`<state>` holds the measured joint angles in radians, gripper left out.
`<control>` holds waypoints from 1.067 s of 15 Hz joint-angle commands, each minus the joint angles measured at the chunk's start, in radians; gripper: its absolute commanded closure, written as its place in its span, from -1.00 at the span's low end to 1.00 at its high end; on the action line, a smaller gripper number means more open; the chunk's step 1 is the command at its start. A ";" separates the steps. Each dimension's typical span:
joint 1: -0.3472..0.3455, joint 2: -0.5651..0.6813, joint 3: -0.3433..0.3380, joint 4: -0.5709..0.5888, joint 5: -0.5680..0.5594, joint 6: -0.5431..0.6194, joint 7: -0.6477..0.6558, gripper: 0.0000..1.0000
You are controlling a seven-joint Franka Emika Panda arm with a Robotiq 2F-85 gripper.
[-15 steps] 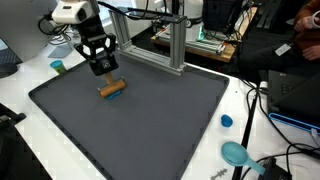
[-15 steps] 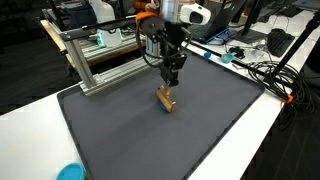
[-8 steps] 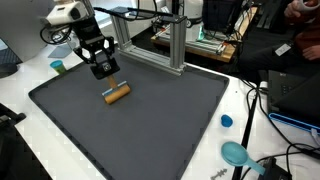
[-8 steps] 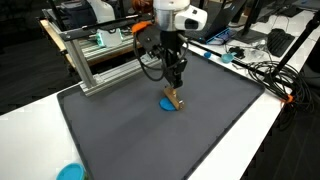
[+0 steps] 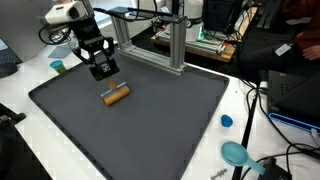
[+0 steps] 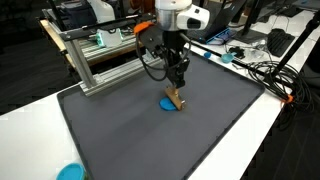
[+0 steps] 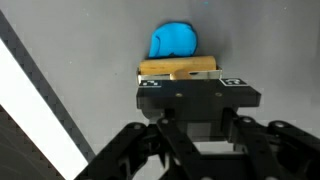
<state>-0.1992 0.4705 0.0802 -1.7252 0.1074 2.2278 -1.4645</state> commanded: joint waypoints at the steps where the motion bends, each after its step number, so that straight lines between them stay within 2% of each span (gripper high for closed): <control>1: -0.008 -0.075 0.011 -0.040 0.060 0.040 -0.015 0.57; 6: 0.003 -0.087 -0.036 -0.015 0.025 -0.036 0.087 0.57; 16: -0.004 -0.025 -0.071 -0.017 0.005 -0.046 0.093 0.57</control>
<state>-0.2051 0.4459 0.0194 -1.7383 0.1291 2.1850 -1.3887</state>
